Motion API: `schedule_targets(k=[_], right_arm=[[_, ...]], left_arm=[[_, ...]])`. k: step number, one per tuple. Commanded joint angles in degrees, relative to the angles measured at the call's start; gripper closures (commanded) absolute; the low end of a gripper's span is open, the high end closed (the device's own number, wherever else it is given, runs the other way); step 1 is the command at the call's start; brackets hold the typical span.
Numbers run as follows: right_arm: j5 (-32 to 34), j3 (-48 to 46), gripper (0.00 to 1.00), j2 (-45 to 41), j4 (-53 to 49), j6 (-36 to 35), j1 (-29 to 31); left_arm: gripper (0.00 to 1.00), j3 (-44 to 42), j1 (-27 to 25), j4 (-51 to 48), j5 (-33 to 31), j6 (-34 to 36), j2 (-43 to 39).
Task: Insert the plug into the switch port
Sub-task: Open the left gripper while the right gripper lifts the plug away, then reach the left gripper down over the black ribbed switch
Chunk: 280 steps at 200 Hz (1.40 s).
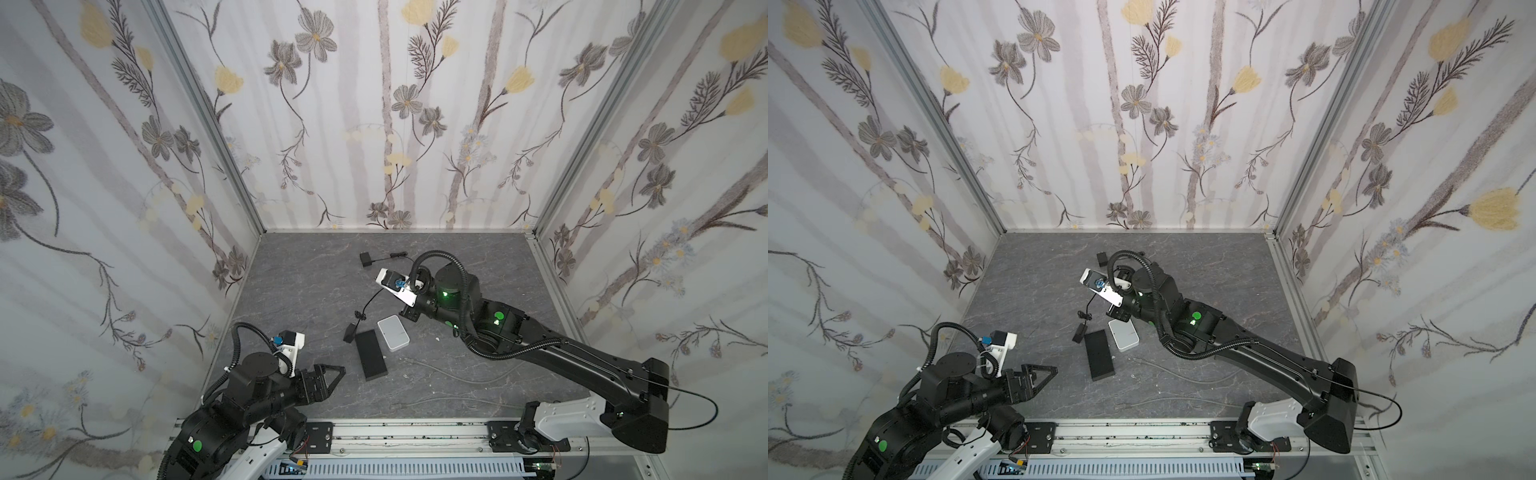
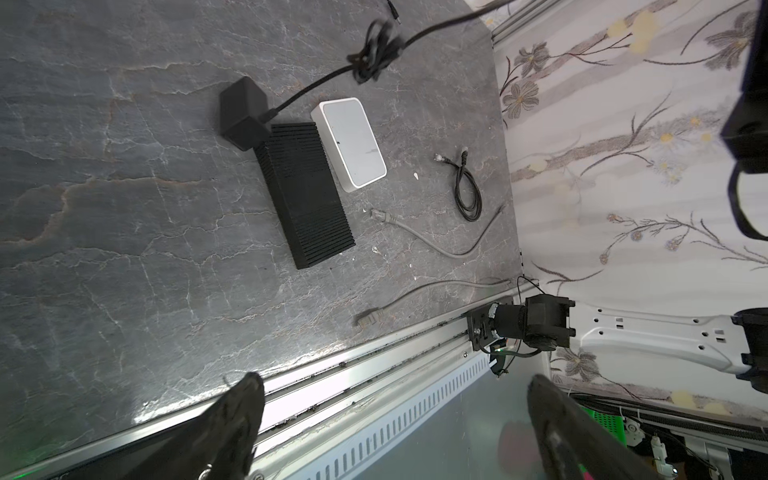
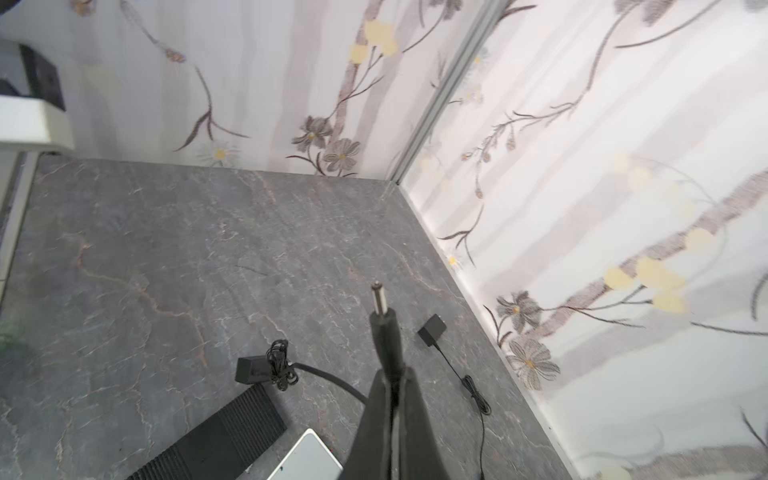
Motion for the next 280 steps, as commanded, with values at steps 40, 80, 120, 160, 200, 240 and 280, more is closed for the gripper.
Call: schedule_targets(k=[40, 80, 120, 160, 200, 240, 280], right_arm=[[6.46, -6.52, 1.0, -13.48, -4.38, 3.8, -6.0], [5.96, -14.18, 1.0, -19.36, -6.32, 7.37, -10.11], [0.35, -19.74, 1.0, -21.65, -7.39, 11.2, -14.55], [-3.33, -23.97, 1.0, -23.97, -5.4, 16.55, -15.16], [-11.21, -27.1, 1.0, -22.76, -3.88, 24.6, -15.24], [-29.94, -31.84, 1.0, -25.32, 6.05, 32.16, -15.51], [-27.84, -34.39, 1.0, -26.96, 6.19, 34.6, -15.89]], left_arm=[[0.0, -2.31, 0.02, 8.76, 1.66, -4.48, 4.5], [0.0, -2.84, -0.07, 11.35, -2.99, -6.85, 9.97], [0.0, -1.5, -0.12, 13.99, -4.84, -5.31, 20.61], [0.0, 0.45, -0.8, 12.46, -12.36, -3.99, 31.02], [0.0, 0.4, -4.42, 15.94, -15.53, -5.31, 39.42], [0.0, 0.86, -8.24, 20.04, -17.68, -5.71, 48.28], [0.0, 1.38, -9.69, 21.89, -19.93, -6.08, 56.08]])
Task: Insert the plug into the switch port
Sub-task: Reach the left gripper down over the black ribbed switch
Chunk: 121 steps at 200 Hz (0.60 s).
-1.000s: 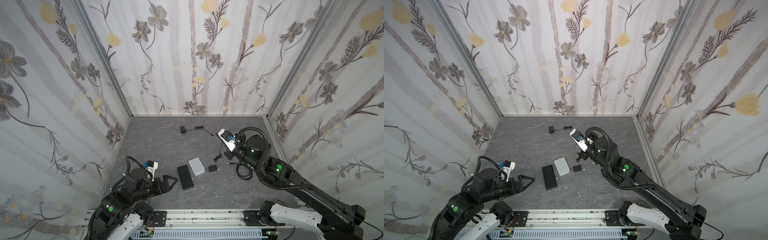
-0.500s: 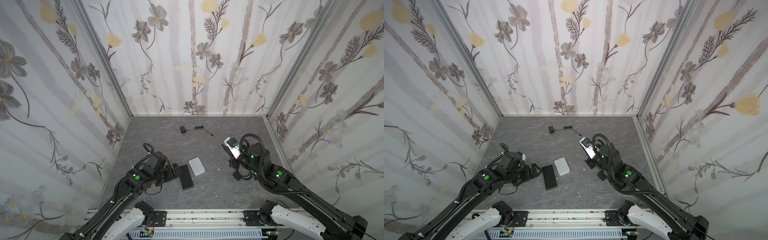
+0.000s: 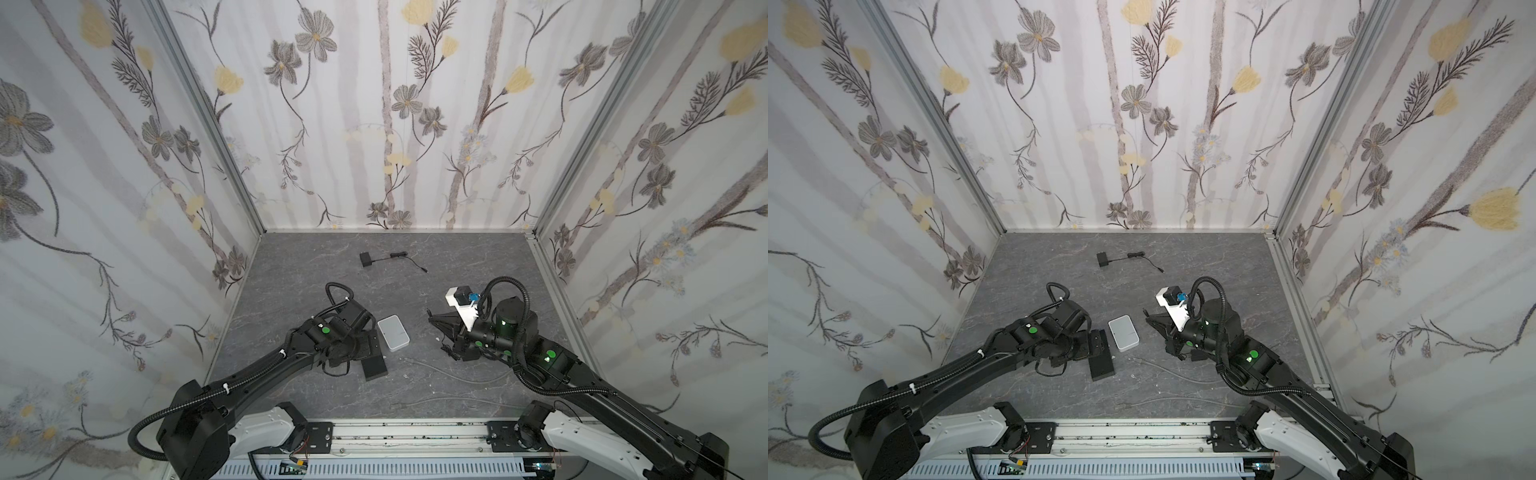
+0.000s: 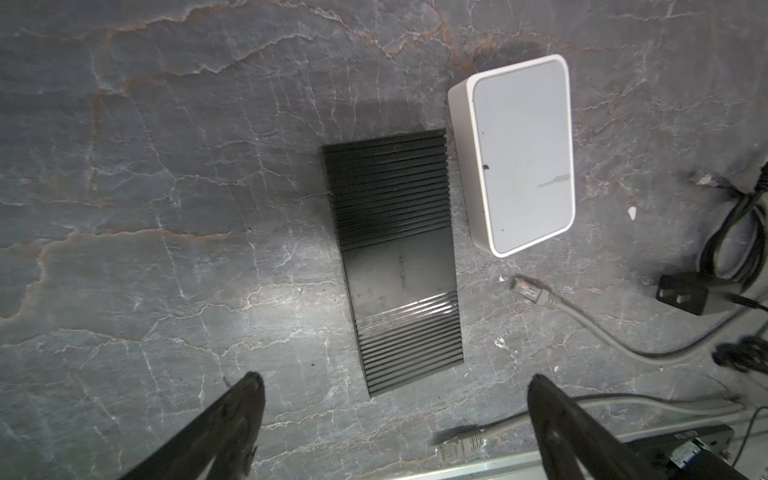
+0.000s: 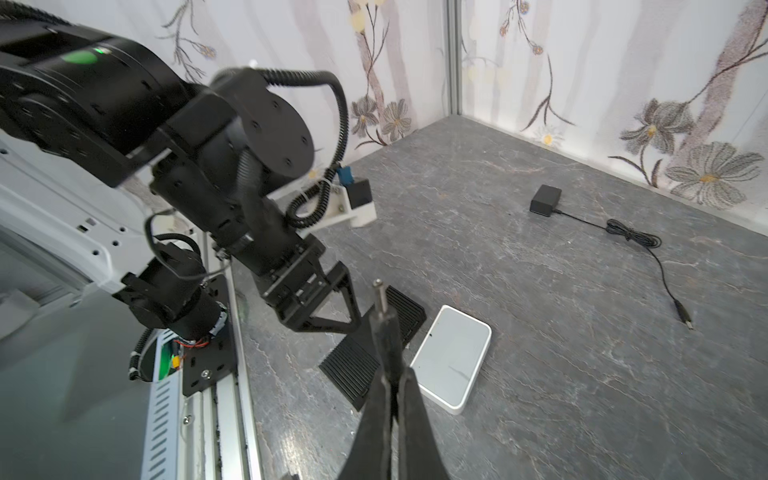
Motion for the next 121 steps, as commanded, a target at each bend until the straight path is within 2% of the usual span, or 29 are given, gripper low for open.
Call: schedule_targets(k=[1, 77, 121], right_arm=[[-0.97, -1.5, 1.0, -0.56, 2.82, 3.18, -0.12], [3.64, -9.26, 1.0, -7.87, 0.88, 2.88, -0.4], [4.99, -9.28, 1.0, -8.82, -1.7, 1.31, -0.51]], left_arm=[[0.0, 1.08, -0.54, 1.72, -3.32, -0.77, 3.16], [0.0, 9.12, -2.87, -1.73, -7.86, -0.95, 20.57], [0.01, 10.9, -3.41, -3.05, -8.39, -0.76, 25.87]])
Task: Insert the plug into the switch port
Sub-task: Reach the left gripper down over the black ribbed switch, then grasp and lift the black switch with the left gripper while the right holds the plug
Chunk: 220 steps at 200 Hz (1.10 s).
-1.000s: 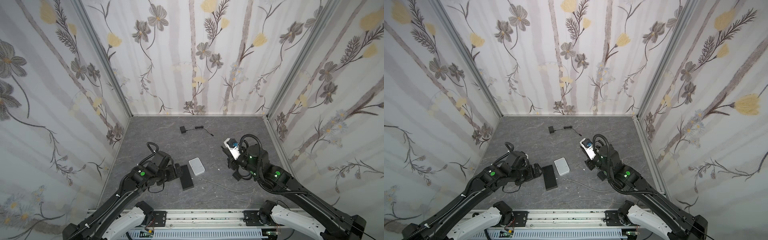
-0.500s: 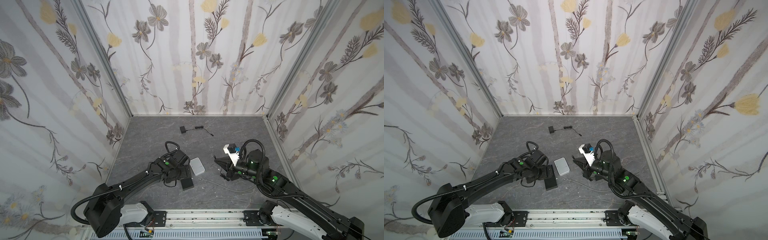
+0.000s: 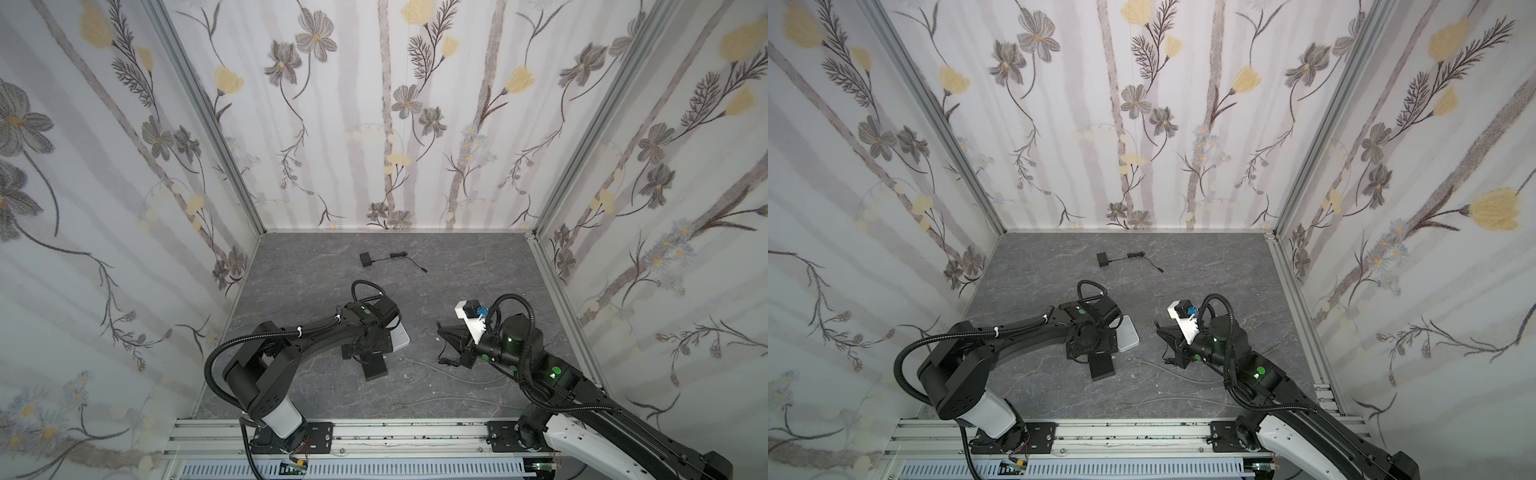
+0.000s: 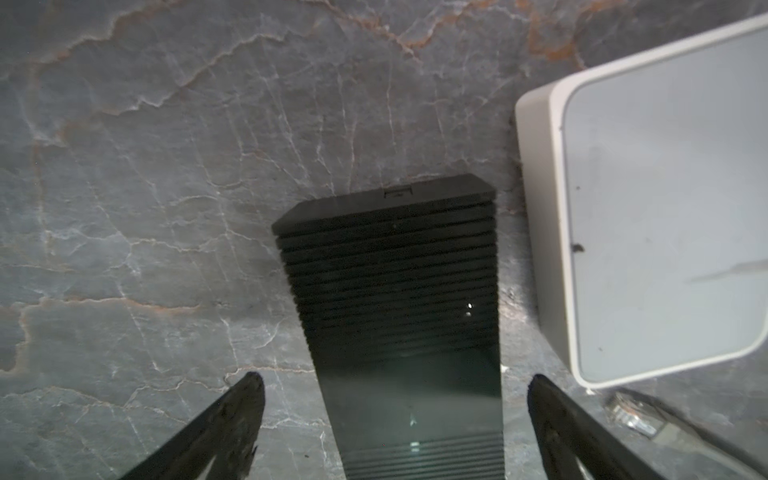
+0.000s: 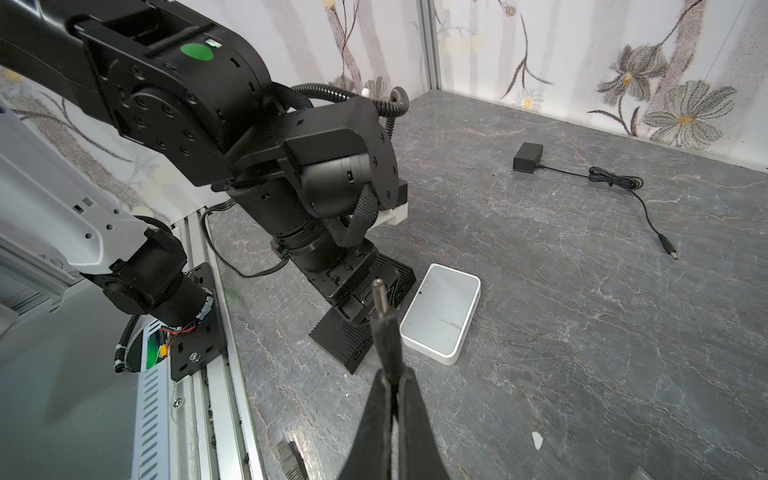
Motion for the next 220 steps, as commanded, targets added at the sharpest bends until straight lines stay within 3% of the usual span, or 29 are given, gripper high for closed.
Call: schedule_targets(k=[1, 36, 70, 92, 122, 175, 220], right_arm=[[1.78, -0.13, 1.0, -0.56, -0.89, -1.17, 0.0], [3.41, -0.55, 1.0, -1.4, -2.5, -2.09, 0.01], [5.15, -0.86, 1.0, -0.68, -3.29, -1.83, -0.01], [5.11, -0.79, 1.0, 1.41, -3.53, -1.82, -0.07], [-1.63, -2.97, 1.0, 5.86, 1.67, -0.18, 0.03], [-14.68, 2.71, 1.0, 27.57, 4.79, 1.2, 1.07], [-15.12, 14.49, 1.0, 46.52, 2.51, 0.31, 8.23]], left_arm=[[0.02, 0.59, -0.35, -1.36, -1.53, -0.55, 1.5], [0.16, 0.64, -0.73, -0.21, -0.8, 0.03, 1.94], [0.21, -1.24, -0.72, 1.49, 1.0, 2.12, 0.07], [0.29, -2.43, -0.43, 2.49, 3.19, 7.75, -2.28], [0.36, 0.87, 0.25, -4.0, 2.81, 18.34, -6.56], [0.43, 8.26, 2.94, -16.74, -0.57, 30.91, -14.04], [0.47, 11.98, 6.38, -22.98, -4.33, 38.41, -20.73]])
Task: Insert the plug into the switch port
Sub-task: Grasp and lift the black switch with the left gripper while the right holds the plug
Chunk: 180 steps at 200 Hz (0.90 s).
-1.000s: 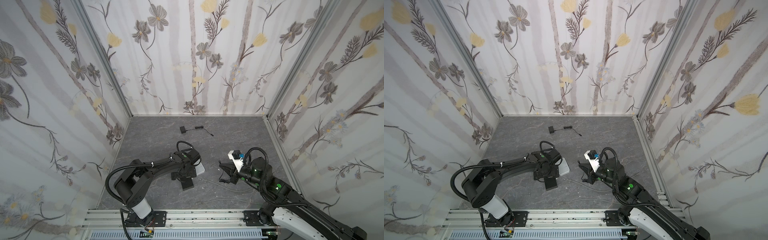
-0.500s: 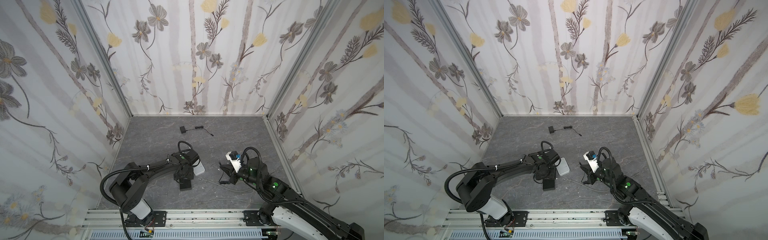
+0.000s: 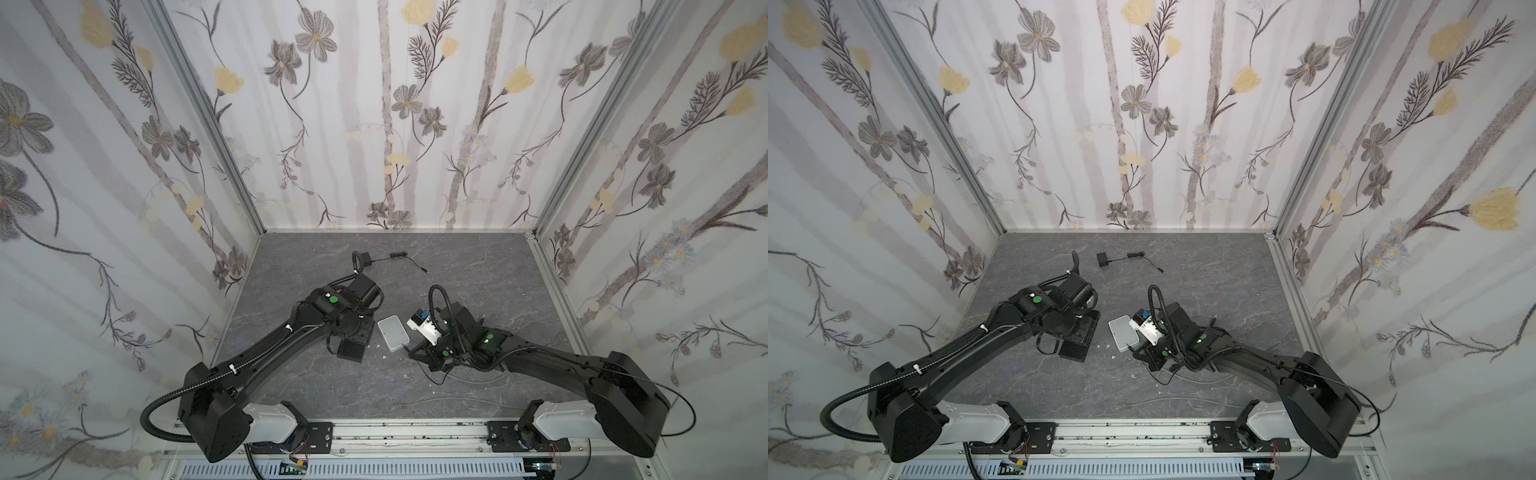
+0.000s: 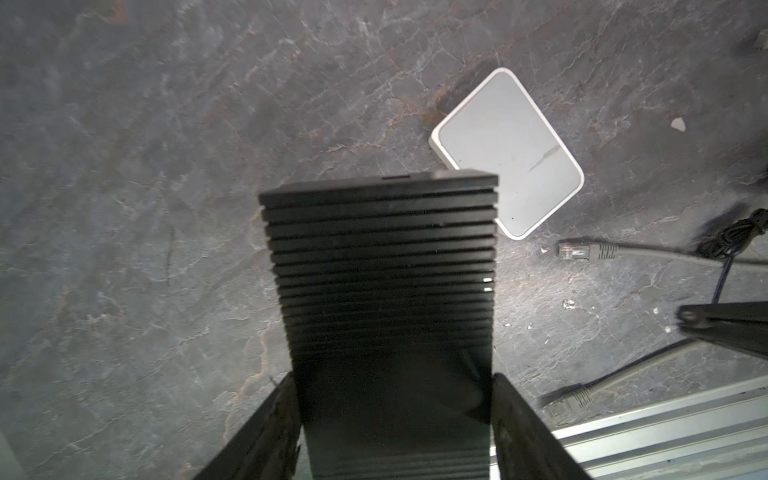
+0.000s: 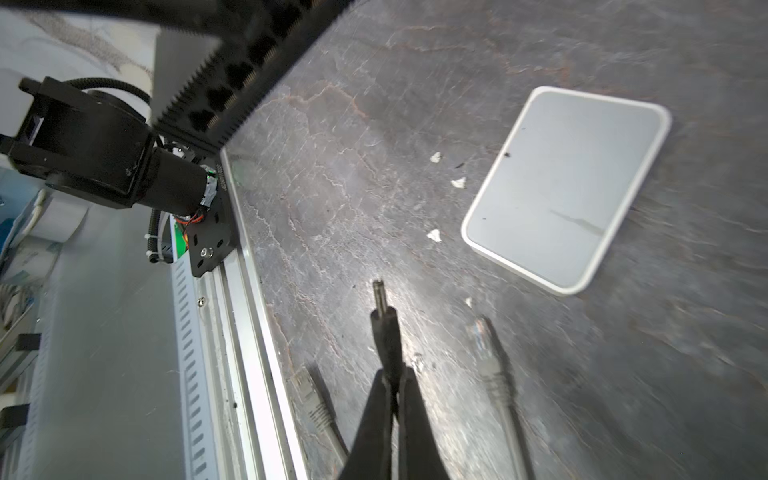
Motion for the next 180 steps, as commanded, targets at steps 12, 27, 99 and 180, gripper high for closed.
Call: schedule_targets(k=[12, 27, 99, 180], right_arm=[[-2.19, 8.68, 1.0, 11.69, 1.16, 0.35, 4.51], [0.7, 11.16, 1.0, 16.37, 3.37, 3.48, 4.77], [20.93, 21.89, 1.0, 26.75, -2.36, 4.18, 0.32], [26.14, 24.3, 1.0, 20.76, -7.43, -0.76, -5.97]], left_arm=[[0.45, 0.36, 2.4, -5.27, -3.88, 7.61, -6.69], [0.4, -0.93, 2.85, -4.71, -4.07, 8.71, -10.49], [0.39, -2.43, 3.26, -4.06, 4.35, 9.17, -19.68], [0.43, -5.9, 2.22, 2.62, 17.97, 33.42, -18.97]])
